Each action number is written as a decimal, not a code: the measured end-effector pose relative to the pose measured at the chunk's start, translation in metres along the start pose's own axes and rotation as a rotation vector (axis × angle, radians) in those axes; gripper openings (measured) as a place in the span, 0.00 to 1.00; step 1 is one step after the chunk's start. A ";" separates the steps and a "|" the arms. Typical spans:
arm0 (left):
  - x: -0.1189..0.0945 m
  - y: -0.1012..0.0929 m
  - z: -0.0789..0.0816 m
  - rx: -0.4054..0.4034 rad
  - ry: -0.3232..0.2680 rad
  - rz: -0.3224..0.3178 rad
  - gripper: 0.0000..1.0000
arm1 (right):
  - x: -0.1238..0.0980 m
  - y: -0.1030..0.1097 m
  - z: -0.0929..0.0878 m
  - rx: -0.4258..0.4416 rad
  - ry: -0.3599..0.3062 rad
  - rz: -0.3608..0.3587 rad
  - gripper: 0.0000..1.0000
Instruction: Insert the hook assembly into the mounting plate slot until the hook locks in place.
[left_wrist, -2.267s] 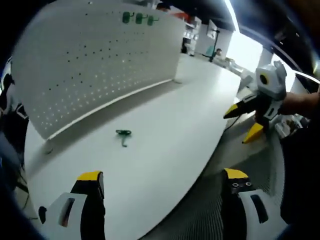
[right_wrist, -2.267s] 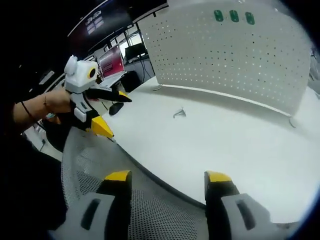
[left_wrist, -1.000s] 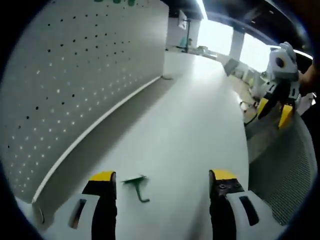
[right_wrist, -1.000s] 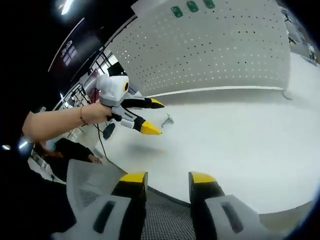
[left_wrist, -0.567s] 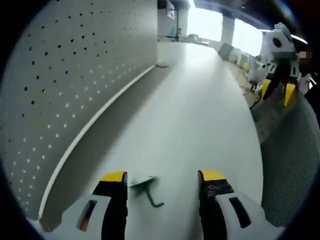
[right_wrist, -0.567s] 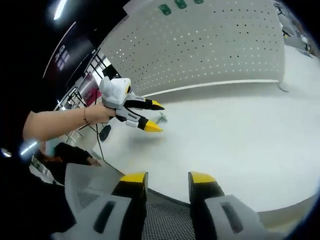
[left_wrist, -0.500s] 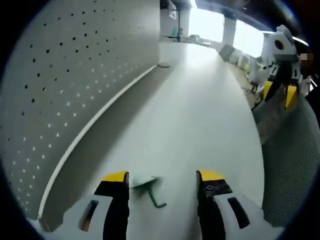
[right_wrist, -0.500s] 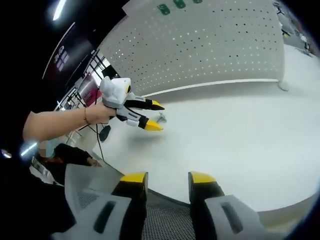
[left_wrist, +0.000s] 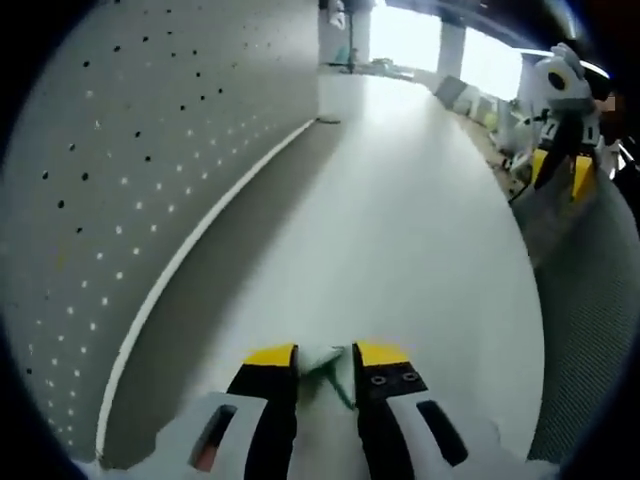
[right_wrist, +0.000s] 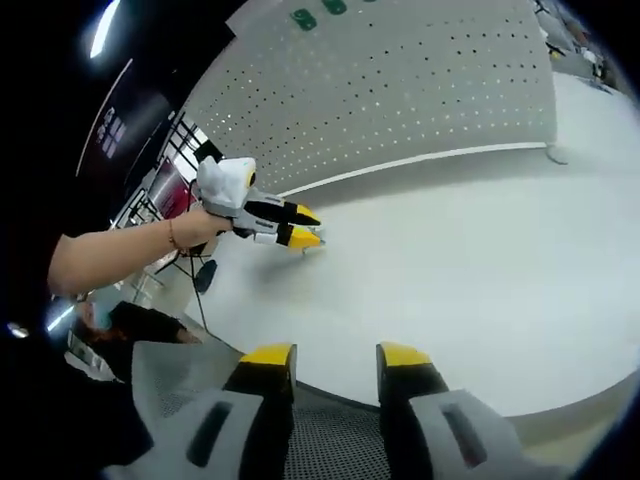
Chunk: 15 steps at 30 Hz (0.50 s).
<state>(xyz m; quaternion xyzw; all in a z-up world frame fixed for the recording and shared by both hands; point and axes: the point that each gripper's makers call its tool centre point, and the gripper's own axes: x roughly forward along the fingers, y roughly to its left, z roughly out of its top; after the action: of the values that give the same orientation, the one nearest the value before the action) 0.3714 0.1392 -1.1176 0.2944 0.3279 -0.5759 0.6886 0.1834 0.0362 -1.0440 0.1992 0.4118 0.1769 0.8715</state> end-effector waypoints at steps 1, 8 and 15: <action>0.000 -0.001 0.000 -0.011 0.003 -0.006 0.15 | 0.000 0.000 0.000 0.001 0.000 -0.002 0.29; 0.001 -0.004 -0.004 0.027 0.040 -0.021 0.04 | 0.001 -0.003 -0.001 0.007 0.002 -0.010 0.29; 0.000 -0.004 -0.005 0.038 0.050 -0.031 0.02 | 0.001 -0.004 0.000 0.013 -0.001 -0.020 0.29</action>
<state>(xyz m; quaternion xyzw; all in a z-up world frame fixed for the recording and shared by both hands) 0.3673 0.1422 -1.1206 0.3168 0.3384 -0.5851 0.6654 0.1845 0.0333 -1.0469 0.2009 0.4146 0.1654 0.8720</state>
